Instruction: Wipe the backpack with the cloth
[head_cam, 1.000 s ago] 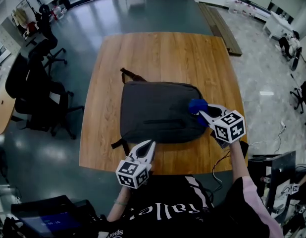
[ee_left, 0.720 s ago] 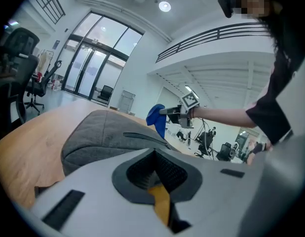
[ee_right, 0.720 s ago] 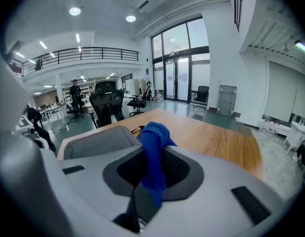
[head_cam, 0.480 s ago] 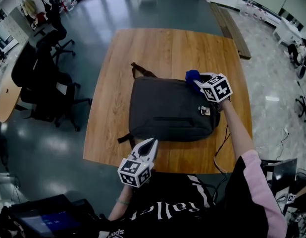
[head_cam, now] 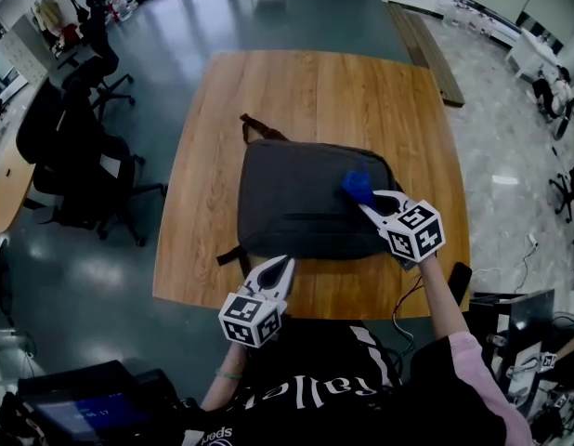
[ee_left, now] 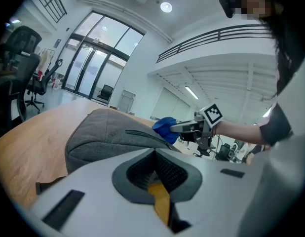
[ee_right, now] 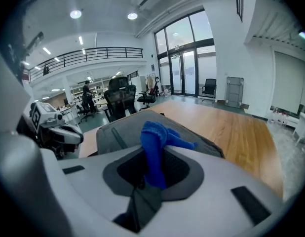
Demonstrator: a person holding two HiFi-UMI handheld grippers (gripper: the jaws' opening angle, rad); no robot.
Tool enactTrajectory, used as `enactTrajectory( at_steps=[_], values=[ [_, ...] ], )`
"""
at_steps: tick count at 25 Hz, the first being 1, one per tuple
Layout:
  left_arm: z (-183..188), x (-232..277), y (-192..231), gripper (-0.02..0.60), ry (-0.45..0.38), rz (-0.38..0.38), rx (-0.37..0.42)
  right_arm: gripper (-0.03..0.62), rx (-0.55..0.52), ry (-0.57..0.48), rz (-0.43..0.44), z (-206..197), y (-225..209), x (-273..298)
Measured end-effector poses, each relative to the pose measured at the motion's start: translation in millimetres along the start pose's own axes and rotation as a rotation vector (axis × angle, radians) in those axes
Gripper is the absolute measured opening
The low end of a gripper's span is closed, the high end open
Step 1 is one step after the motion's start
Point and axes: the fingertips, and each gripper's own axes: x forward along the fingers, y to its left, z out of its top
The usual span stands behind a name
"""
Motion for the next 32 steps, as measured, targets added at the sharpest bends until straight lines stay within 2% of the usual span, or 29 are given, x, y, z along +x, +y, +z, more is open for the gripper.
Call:
enactTrajectory(
  at_steps=[11,16,20,26,32],
  values=[
    [1,4,-10,-0.002,0.01,-0.036,0.014,0.066,0.139,-0.006,-0.02,-61,77,-56],
    [-1,10,-10,-0.002,0.01,-0.038,0.011,0.066,0.147,0.022,-0.001,-73,85,-58],
    [1,9,-7,-0.002,0.005,-0.031,0.006,0.066,0.074,-0.01,-0.011,-35,62,-62],
    [4,7,8,-0.002,-0.012,0.003,-0.008,0.066,-0.054,-0.054,-0.064,41,-15,-32],
    [7,0,18,-0.002,-0.024,0.047,-0.027,0.067,-0.049,-0.064,-0.057,107,-82,31]
  ],
)
